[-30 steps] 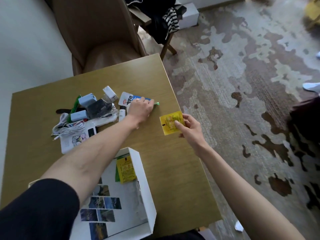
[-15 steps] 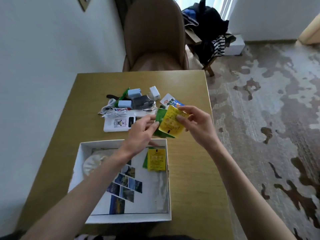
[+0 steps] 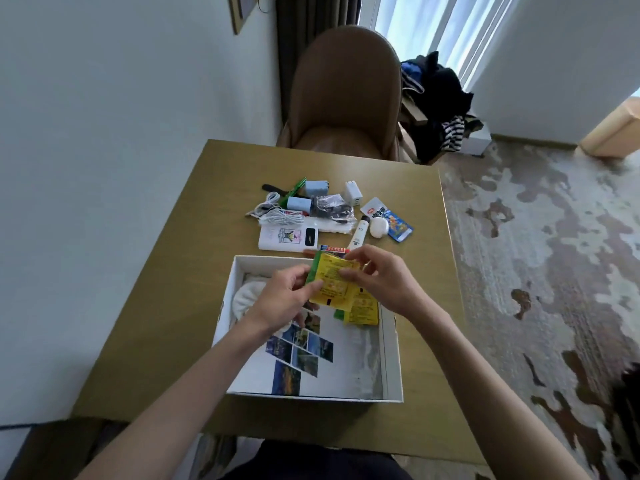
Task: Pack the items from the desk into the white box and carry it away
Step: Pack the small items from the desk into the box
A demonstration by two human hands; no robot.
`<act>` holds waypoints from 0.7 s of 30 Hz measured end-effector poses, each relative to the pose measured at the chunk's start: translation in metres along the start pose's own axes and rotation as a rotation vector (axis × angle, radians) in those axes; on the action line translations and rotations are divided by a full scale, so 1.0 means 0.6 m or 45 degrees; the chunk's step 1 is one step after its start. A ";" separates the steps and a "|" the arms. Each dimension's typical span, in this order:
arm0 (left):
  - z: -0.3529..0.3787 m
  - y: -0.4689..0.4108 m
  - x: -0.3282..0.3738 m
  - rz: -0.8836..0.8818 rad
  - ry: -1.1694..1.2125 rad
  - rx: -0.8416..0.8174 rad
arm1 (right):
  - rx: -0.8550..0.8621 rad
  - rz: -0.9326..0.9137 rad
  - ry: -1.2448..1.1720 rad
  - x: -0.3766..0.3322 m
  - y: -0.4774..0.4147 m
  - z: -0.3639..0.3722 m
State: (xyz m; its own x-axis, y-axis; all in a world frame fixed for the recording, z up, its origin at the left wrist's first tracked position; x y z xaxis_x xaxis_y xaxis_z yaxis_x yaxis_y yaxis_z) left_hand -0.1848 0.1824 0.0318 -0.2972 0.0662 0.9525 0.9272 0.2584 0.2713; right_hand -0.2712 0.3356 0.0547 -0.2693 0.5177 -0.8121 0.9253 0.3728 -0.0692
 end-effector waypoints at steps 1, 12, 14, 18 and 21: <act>-0.001 -0.002 -0.014 -0.022 -0.061 0.010 | 0.017 0.004 0.063 0.004 0.006 0.000; 0.099 -0.053 -0.147 -0.576 -0.029 0.080 | 0.320 0.285 0.426 0.098 0.073 -0.047; 0.106 -0.069 -0.141 -0.369 -0.361 0.086 | 0.336 0.270 0.374 0.091 0.076 -0.044; 0.111 -0.079 -0.117 0.113 -1.160 0.059 | 0.362 0.215 0.326 0.078 0.081 -0.042; 0.105 -0.076 -0.118 0.175 -1.309 0.051 | 0.385 0.211 0.307 0.080 0.087 -0.043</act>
State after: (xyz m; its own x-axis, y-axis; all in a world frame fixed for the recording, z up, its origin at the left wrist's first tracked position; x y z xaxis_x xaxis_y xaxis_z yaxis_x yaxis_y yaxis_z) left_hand -0.2202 0.2266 -0.0565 -0.2579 0.8831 0.3919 0.9651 0.2167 0.1467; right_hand -0.2430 0.3999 0.0273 -0.1315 0.7305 -0.6701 0.9884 0.0451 -0.1448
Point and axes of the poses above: each hand's wrist, its own y-axis away from the middle knuckle, its own z-axis out of the palm, x = y × z, the point moved 8 cm from there along -y, towards the middle knuckle, and after that the axes turned 12 degrees about x, right-handed, at the moved point
